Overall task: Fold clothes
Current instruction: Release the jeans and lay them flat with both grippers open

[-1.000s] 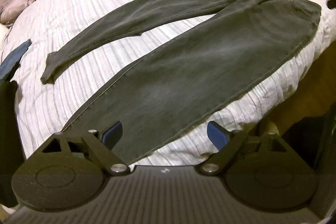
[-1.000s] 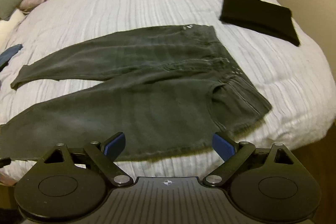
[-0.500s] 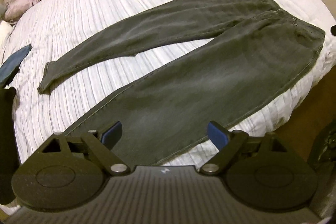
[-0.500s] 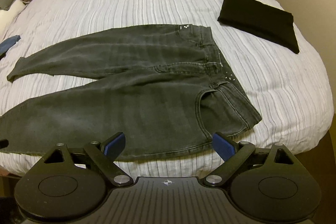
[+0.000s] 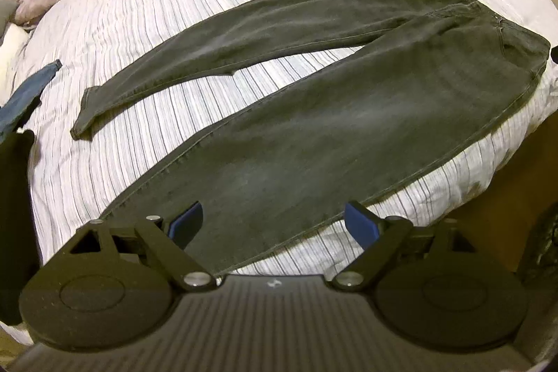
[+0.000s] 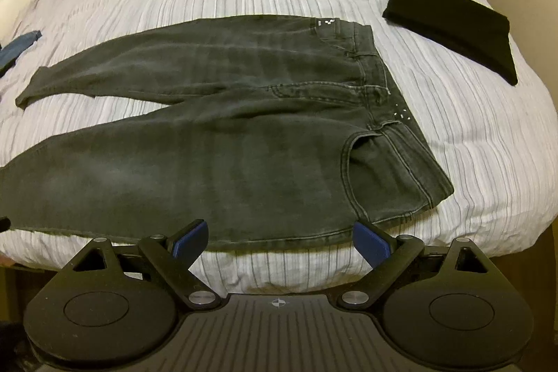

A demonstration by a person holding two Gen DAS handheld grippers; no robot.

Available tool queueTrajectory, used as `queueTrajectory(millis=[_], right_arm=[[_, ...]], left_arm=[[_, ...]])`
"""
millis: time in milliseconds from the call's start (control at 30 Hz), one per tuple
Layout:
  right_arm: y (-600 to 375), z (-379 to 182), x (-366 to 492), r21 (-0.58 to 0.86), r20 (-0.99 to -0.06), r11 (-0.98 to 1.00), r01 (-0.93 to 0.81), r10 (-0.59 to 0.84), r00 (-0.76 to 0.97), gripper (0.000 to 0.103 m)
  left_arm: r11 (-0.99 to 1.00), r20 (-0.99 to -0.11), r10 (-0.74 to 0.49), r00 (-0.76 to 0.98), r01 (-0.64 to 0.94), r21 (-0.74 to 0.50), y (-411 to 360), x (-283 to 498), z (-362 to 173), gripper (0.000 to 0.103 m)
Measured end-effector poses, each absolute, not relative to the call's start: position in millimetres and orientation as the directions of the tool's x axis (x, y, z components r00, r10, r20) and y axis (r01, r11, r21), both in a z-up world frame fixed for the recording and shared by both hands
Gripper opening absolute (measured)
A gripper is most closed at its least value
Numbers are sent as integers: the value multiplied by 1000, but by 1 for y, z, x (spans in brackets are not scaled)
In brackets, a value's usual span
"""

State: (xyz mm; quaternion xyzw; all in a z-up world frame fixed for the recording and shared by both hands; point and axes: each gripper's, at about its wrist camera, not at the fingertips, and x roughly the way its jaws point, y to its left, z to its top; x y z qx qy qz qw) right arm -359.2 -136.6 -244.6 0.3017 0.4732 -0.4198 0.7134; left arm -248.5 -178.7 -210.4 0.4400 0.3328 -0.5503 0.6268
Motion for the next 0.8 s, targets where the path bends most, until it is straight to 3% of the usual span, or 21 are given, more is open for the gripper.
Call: queueTrajectory(millis=[800], right_arm=[[-131,-250,-348,27,-937,502,864,-288,196,92]], left_arm=[[-20,-906,-389,168,981,191,-176,-257,-212,86]])
